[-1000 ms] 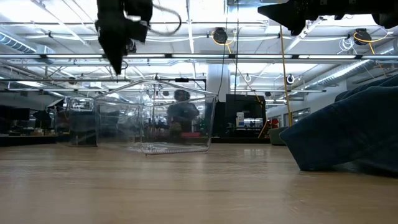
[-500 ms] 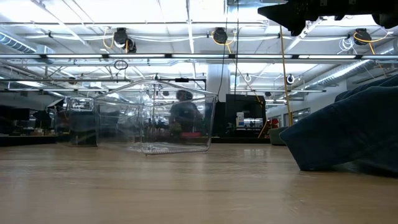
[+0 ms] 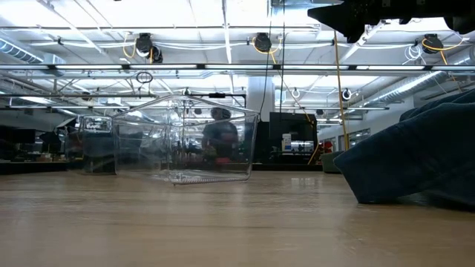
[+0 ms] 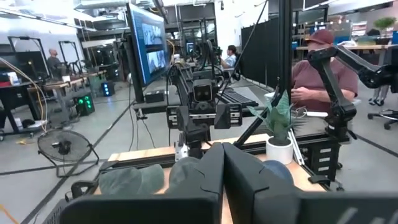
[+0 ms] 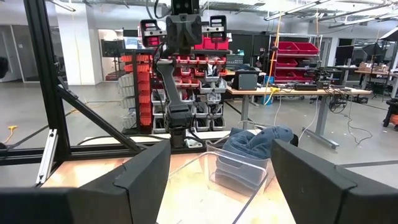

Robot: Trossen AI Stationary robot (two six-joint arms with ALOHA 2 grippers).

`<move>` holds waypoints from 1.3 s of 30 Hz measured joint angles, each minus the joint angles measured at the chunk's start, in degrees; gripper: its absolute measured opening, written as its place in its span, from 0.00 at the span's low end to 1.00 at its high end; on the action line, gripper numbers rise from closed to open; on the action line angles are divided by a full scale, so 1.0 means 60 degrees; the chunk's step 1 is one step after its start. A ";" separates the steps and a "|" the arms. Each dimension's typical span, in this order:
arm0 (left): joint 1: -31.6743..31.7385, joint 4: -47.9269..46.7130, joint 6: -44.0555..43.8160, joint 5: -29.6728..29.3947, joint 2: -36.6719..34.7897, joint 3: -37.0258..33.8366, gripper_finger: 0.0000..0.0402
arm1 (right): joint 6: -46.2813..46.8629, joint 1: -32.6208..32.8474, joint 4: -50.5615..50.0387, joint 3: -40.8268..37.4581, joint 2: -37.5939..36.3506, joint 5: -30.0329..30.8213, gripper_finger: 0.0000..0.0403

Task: Pick & Place hat
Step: Put the blue cap into the top transparent bin

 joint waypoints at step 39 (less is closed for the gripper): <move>0.0000 -0.0417 -0.1078 -0.0546 0.0136 -0.0059 0.47 | 1.2726 0.3591 -1.6539 0.7792 0.5468 -0.3446 0.66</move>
